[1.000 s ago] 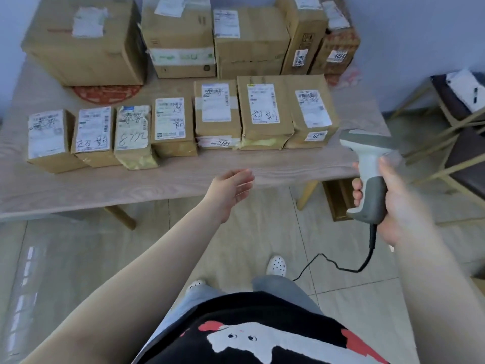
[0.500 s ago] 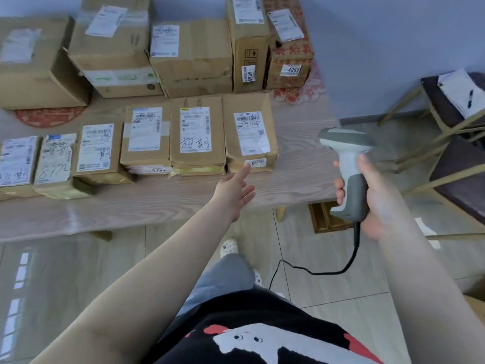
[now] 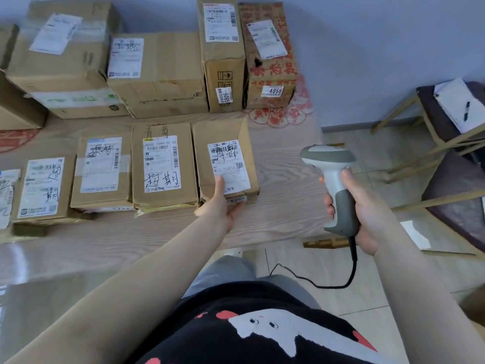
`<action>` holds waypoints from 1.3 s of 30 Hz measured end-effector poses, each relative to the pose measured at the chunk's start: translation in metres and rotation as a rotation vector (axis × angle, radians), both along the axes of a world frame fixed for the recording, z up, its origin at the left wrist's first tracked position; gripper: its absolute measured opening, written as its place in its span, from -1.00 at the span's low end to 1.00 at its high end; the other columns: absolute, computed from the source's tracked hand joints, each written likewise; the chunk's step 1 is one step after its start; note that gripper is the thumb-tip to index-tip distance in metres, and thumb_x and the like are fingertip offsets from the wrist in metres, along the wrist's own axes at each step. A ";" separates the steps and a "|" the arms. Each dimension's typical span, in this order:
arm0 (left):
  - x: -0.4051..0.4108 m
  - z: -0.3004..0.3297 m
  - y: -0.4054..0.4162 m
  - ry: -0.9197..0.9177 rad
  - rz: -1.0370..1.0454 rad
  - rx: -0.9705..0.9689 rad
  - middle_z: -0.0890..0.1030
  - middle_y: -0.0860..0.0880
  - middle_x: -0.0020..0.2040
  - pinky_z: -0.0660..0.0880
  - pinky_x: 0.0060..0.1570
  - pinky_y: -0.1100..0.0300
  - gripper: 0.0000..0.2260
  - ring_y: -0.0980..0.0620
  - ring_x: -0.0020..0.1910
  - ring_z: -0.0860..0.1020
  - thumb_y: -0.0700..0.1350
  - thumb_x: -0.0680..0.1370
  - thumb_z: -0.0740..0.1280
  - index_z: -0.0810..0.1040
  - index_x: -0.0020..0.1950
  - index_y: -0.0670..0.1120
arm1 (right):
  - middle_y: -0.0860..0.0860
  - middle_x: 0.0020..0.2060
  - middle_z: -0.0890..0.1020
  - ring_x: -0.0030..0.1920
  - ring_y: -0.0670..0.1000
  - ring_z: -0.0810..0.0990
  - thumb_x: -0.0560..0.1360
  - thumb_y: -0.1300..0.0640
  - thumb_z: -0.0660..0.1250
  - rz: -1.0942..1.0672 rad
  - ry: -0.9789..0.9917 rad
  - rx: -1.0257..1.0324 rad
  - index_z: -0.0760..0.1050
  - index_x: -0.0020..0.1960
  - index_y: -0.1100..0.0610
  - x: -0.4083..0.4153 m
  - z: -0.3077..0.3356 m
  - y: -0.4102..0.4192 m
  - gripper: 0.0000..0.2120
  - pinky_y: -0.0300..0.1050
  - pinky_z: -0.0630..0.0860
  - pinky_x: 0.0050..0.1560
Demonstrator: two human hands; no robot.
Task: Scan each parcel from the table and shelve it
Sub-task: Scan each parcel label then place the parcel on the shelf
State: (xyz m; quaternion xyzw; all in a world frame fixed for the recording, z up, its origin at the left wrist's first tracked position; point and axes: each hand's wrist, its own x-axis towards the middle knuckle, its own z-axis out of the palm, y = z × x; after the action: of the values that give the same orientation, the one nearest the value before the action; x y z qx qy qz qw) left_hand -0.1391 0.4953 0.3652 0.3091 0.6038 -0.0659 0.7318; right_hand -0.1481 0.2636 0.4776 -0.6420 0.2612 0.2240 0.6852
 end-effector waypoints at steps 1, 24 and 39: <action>0.001 0.003 -0.005 -0.002 0.012 0.007 0.54 -0.16 0.22 0.68 -0.30 -0.08 -0.20 -0.19 -0.11 0.71 0.09 0.31 0.63 0.30 0.38 -0.14 | 0.01 -0.34 0.57 -0.36 -0.08 0.50 0.60 -0.20 0.20 0.008 0.013 -0.001 0.63 0.09 0.09 0.005 -0.001 -0.001 -0.60 -0.14 0.44 -0.14; -0.019 0.020 -0.145 -0.267 0.139 0.033 0.54 -0.13 0.21 0.61 0.09 -0.16 -0.42 -0.15 0.14 0.63 -0.24 0.49 0.50 0.21 0.34 -0.07 | 0.00 -0.33 0.55 -0.33 -0.06 0.44 0.54 -0.24 0.25 0.214 0.045 0.209 0.62 0.17 0.11 0.039 0.005 -0.077 -0.53 -0.18 0.42 -0.14; -0.028 0.035 -0.150 -0.289 0.193 0.216 0.55 -0.02 0.16 0.54 0.21 -0.15 -0.19 -0.10 0.17 0.59 0.12 0.09 0.56 0.24 0.23 0.05 | 0.04 -0.31 0.56 -0.35 -0.05 0.49 0.56 -0.18 0.27 0.466 -0.065 0.294 0.64 0.15 0.14 0.017 0.027 -0.049 -0.57 -0.22 0.46 -0.26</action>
State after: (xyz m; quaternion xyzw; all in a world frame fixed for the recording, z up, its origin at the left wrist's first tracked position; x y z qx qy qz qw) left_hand -0.1676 0.3455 0.3998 0.3328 0.5230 0.1149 0.7762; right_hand -0.1308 0.2144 0.5044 -0.5852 0.0488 0.3902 0.7091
